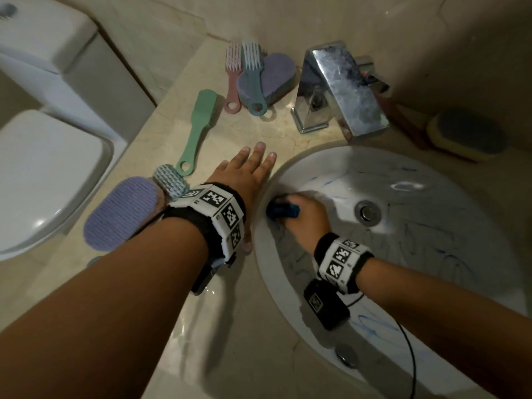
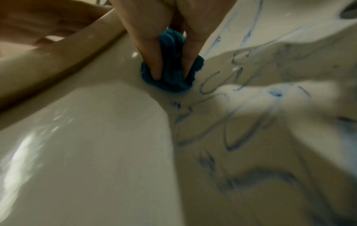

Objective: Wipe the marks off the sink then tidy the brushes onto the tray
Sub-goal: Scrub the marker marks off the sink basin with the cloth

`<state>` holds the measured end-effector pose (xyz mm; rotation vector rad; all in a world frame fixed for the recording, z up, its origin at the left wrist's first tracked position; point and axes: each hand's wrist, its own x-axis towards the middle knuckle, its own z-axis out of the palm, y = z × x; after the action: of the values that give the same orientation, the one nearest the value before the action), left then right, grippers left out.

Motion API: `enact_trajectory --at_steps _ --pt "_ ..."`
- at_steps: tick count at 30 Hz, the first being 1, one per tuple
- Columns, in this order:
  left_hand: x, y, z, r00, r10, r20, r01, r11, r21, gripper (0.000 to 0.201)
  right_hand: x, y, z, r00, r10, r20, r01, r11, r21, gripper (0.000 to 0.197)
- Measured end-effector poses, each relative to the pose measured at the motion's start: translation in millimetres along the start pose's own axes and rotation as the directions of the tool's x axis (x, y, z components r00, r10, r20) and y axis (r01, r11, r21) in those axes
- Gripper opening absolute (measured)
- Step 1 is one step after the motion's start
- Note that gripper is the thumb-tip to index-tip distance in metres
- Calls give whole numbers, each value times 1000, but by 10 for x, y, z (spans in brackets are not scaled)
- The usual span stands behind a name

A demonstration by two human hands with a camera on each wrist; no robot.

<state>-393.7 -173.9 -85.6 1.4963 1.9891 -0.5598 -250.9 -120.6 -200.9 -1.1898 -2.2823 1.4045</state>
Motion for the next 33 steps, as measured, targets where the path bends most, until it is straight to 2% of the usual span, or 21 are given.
enact_trajectory --at_steps 2,4,5,6,7,8,10,11,13,14,15,17,19,21,24,26,28,30,31,32,33 --pt "-5 1 -4 1000 0 5 0 1000 -4 160 -27 3 -19 998 -29 47 29 1000 -3 32" --pt "1 -2 1 1000 4 8 -4 1000 -18 160 130 0 -62 990 123 -69 -113 984 137 32" --pt "7 -6 4 1000 5 8 -5 1000 -26 160 245 11 -86 969 204 -141 -165 955 245 29" --pt "11 -9 11 1000 6 7 -6 1000 -30 160 329 26 -102 950 234 -205 -166 939 301 25" --pt "13 -13 16 1000 7 5 -7 1000 -28 161 352 41 -104 949 220 -225 -157 951 267 24" --pt "14 -17 21 1000 9 2 -9 1000 -22 161 292 49 -83 969 177 -171 -147 974 172 25" --pt "21 -18 25 1000 12 -6 -12 1000 -10 162 -20 40 -46 997 8 80 -6 1000 -21 27" --pt "21 -17 23 1000 14 -5 -14 1000 -10 162 -191 39 -49 977 -70 199 88 993 -83 28" --pt "21 -24 20 1000 13 -2 -13 1000 -13 163 -336 94 -86 923 -132 362 201 967 -158 28" --pt "22 -24 19 1000 11 -2 -11 1000 -12 163 -275 89 -105 919 -129 372 205 964 -172 27" --pt "26 -24 19 1000 11 -2 -11 1000 -9 163 -153 86 -109 937 -122 326 184 969 -166 24" --pt "34 -21 28 1000 13 -3 -13 1000 -9 163 113 80 -112 987 -45 154 69 986 -155 21" --pt "45 -27 33 1000 13 -6 -13 1000 -9 164 189 44 -98 1000 -15 22 20 975 -219 23" --pt "46 -30 34 1000 14 -1 -14 1000 -6 164 4 73 -85 987 -45 153 77 975 -210 25" --pt "50 -19 28 1000 11 -4 -11 1000 -18 163 -496 129 -147 891 -102 442 193 967 -165 35" --pt "50 -16 22 1000 6 -8 -6 1000 -18 162 -561 149 -173 854 -109 509 225 959 -172 33" --pt "54 -14 23 1000 0 -7 0 1000 -18 162 -339 72 -167 902 -98 420 190 965 -182 27" --pt "68 -13 34 1000 -1 -7 0 1000 -16 163 -51 -40 -131 973 -36 229 68 989 -134 18" --pt "70 -15 41 1000 1 -9 -1 1000 -13 164 29 -67 -107 988 -9 154 22 996 -86 13" --pt "69 -16 38 1000 3 -12 -3 1000 -8 164 37 -90 -105 992 5 127 4 998 -68 13" --pt "67 -18 38 1000 5 -10 -5 1000 -10 164 -32 -85 -113 986 3 166 12 996 -88 15"
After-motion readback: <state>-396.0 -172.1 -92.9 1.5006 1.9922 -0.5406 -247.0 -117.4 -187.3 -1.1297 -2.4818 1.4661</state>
